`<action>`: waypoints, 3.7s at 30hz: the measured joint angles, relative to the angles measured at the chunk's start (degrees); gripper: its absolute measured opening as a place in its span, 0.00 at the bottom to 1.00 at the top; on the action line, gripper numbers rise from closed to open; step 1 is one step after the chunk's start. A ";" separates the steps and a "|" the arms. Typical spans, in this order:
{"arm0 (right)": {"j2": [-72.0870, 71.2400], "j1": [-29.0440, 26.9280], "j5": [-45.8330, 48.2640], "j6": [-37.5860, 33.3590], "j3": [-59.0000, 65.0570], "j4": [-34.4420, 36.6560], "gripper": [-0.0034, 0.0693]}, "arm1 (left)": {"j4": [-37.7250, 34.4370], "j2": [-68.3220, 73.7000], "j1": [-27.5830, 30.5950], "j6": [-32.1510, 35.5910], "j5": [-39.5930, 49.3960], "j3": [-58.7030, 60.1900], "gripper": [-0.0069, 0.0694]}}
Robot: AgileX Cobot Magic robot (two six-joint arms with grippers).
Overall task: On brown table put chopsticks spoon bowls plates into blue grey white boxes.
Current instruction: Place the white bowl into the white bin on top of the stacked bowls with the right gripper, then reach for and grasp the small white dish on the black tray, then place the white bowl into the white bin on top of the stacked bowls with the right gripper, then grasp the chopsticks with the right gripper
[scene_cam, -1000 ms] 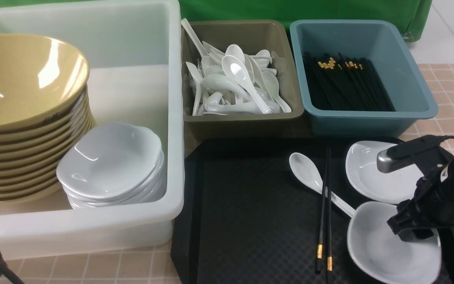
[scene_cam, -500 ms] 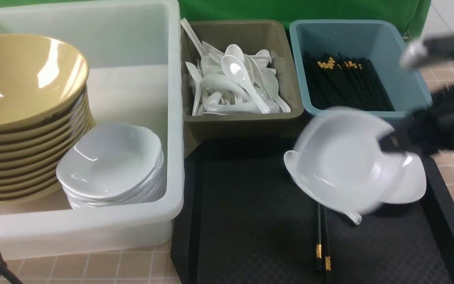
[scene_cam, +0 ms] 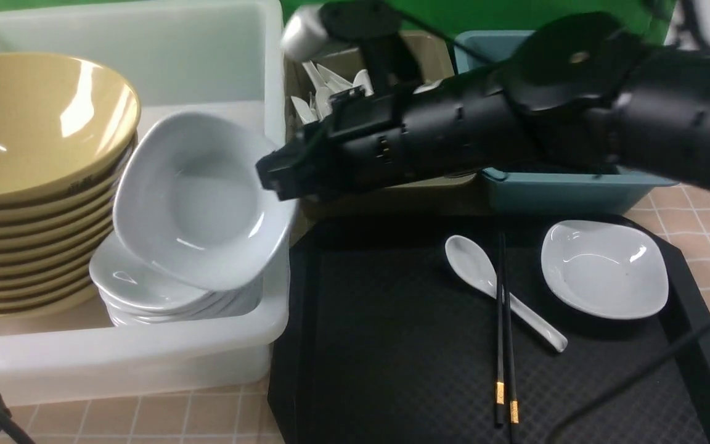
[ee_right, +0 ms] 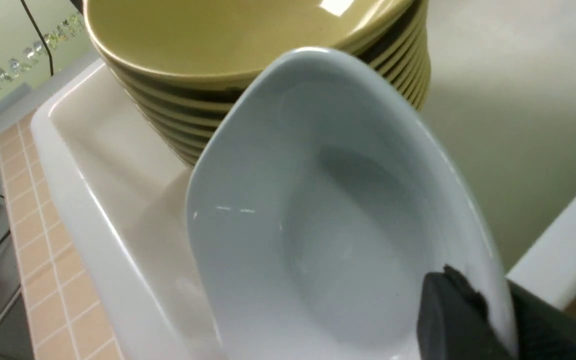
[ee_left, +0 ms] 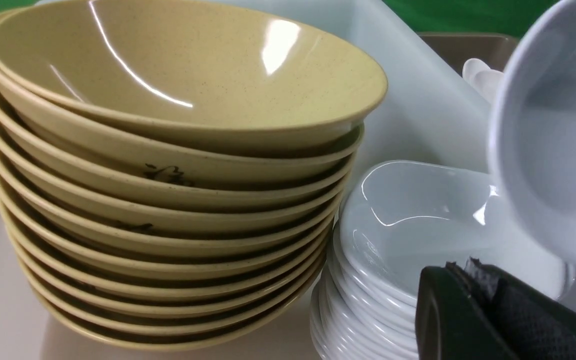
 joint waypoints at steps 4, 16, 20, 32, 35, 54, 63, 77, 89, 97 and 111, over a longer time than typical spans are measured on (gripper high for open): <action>1.94 -0.53 0.86 3.15 -1.69 0.15 0.41 | -0.05 0.00 0.00 0.00 1.27 0.00 0.09; -7.05 -18.55 26.21 16.71 -0.60 -31.01 0.55 | -0.87 0.00 0.00 0.00 1.62 0.06 0.09; -7.27 -24.63 23.94 23.38 8.28 -44.09 0.34 | -0.87 0.00 0.00 0.00 -0.02 0.80 0.09; -1.75 -26.98 3.24 24.44 25.51 -45.74 0.10 | 0.95 0.00 0.00 0.05 -2.93 2.28 0.09; -2.06 -24.99 5.53 20.63 25.64 -42.60 0.10 | 1.56 0.00 0.00 0.05 -2.99 2.28 0.09; -4.62 -39.14 5.77 23.88 25.83 -41.31 0.59 | 2.79 0.00 0.00 0.16 -3.27 2.76 0.09; -0.21 -37.11 5.03 23.87 25.28 -36.46 0.38 | 2.83 0.00 0.00 0.16 -3.61 3.03 0.09; -26.07 -24.60 6.56 17.19 25.87 -20.56 0.15 | 2.83 0.00 0.00 0.16 -4.36 3.03 0.09; -11.17 7.00 -17.48 -24.19 14.69 25.02 0.15 | 2.65 0.00 0.00 -0.49 -4.66 3.03 0.09; 1.50 7.34 -18.48 -25.36 5.60 26.01 0.43 | 2.60 0.00 0.00 -0.49 -2.83 3.03 0.09; -13.35 -10.33 17.86 16.50 10.74 -42.85 0.71 | 2.59 0.00 0.00 -1.30 -3.33 3.03 0.09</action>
